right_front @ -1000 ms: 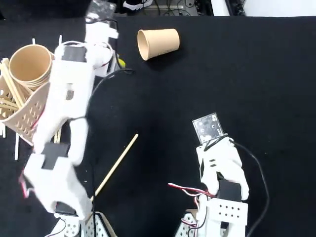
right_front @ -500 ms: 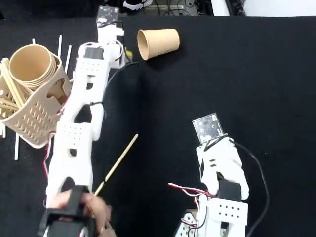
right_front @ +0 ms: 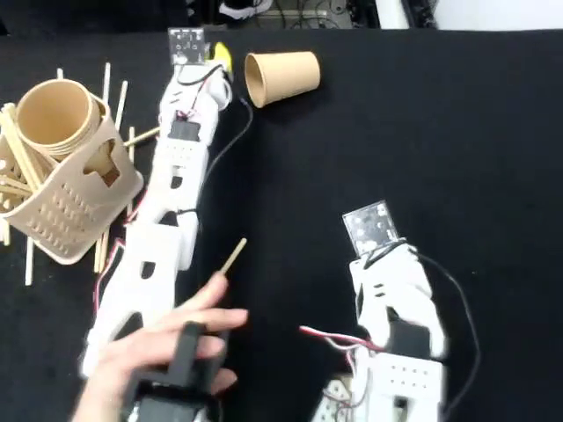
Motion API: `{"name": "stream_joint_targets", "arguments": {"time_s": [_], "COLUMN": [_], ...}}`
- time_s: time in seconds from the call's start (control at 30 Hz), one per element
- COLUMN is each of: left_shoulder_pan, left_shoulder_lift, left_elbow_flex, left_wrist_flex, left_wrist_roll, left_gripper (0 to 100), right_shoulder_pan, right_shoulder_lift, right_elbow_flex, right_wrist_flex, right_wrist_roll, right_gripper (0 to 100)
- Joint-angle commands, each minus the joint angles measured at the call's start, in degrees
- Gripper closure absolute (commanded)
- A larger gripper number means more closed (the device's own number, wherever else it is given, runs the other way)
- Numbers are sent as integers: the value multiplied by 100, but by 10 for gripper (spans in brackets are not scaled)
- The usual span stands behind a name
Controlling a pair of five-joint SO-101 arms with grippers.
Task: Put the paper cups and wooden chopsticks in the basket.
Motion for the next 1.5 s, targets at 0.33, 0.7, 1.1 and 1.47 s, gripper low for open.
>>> {"name": "stream_joint_targets", "arguments": {"time_s": [0.33, 0.7, 1.1, 1.47], "left_shoulder_pan": [92, 92, 92, 84], "left_shoulder_lift": [-149, -211, 334, 1424], "left_elbow_flex": [769, -75, -453, -444], "left_wrist_flex": [-1029, 1591, 633, -4185], "left_wrist_roll": [1055, 1389, 853, 1231], "left_gripper": [942, 532, 524, 528], "right_shoulder_pan": [-70, -70, -70, -70], "right_shoulder_lift": [-119, -127, -127, -145], "right_elbow_flex": [-4, -4, -4, -4], "right_wrist_flex": [9, -9, -9, -9], "right_wrist_roll": [-9, -9, -9, -9], "right_gripper": [976, 976, 976, 976]}}
